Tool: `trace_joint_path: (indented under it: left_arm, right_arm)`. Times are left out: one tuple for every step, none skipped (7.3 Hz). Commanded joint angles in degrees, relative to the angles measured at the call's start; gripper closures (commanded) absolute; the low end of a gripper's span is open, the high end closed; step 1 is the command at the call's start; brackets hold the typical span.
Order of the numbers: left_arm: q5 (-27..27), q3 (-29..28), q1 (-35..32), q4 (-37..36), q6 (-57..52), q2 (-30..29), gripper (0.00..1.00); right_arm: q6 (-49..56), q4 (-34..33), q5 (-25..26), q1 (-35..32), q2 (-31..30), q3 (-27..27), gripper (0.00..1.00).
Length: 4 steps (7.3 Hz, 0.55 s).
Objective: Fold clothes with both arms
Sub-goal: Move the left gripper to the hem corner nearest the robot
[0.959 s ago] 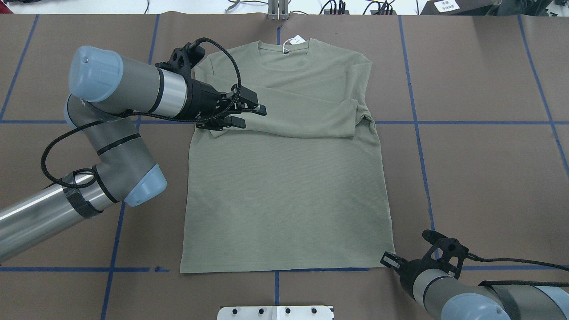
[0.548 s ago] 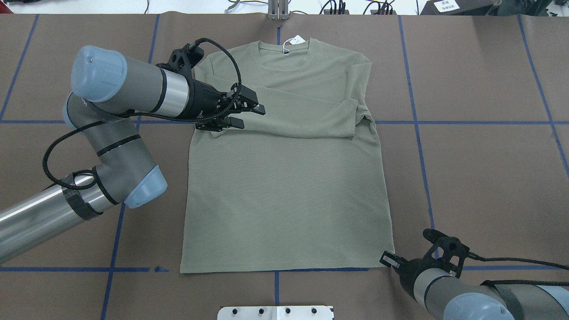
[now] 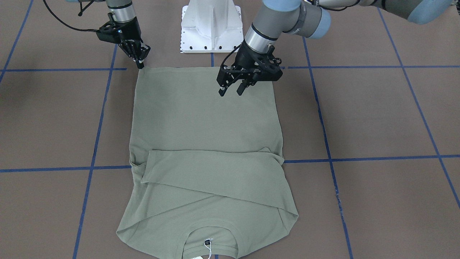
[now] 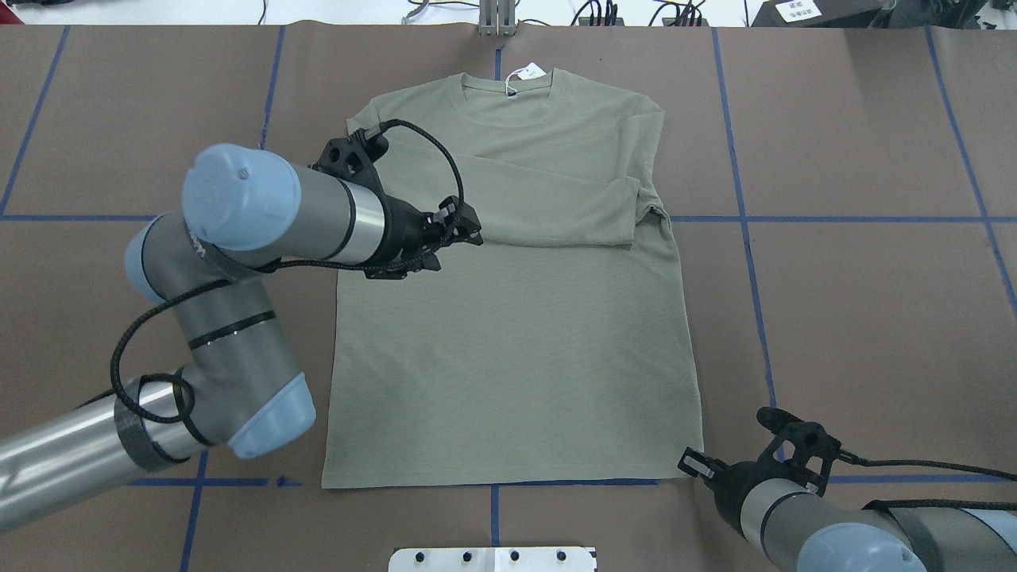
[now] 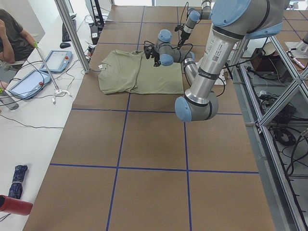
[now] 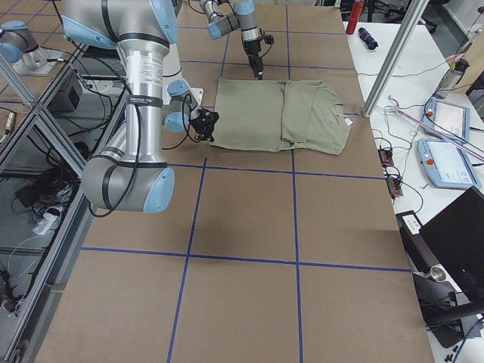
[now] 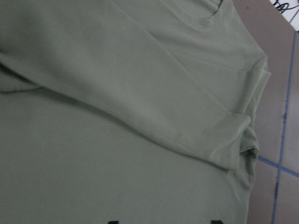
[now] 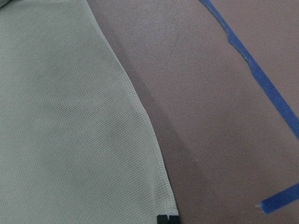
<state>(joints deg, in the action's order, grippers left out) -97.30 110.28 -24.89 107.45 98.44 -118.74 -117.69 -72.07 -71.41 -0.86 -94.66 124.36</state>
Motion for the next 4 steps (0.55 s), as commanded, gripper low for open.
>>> trace_joint_path:
  left_arm:
    - [7.46, 7.74, 7.38, -3.56, 1.93, 8.77, 0.27]
    - [7.56, 8.1, 8.27, -4.34, 2.8, 10.53, 0.27]
    - [7.65, 8.1, 9.93, -5.39, 4.12, 10.81, 0.27]
    - [8.52, 8.02, 11.86, -5.84, 7.18, 11.6, 0.27]
  right_arm:
    - [-0.09, 0.0, -0.05, -0.02, 0.09, 0.61, 1.0]
    - [-0.09, 0.0, -0.14, -0.11, -0.35, 2.1, 1.0]
    - [-0.09, 0.0, -0.14, -0.11, -0.35, 2.03, 1.0]
    - [-0.09, 0.0, -0.05, -0.02, -0.27, 1.76, 1.0]
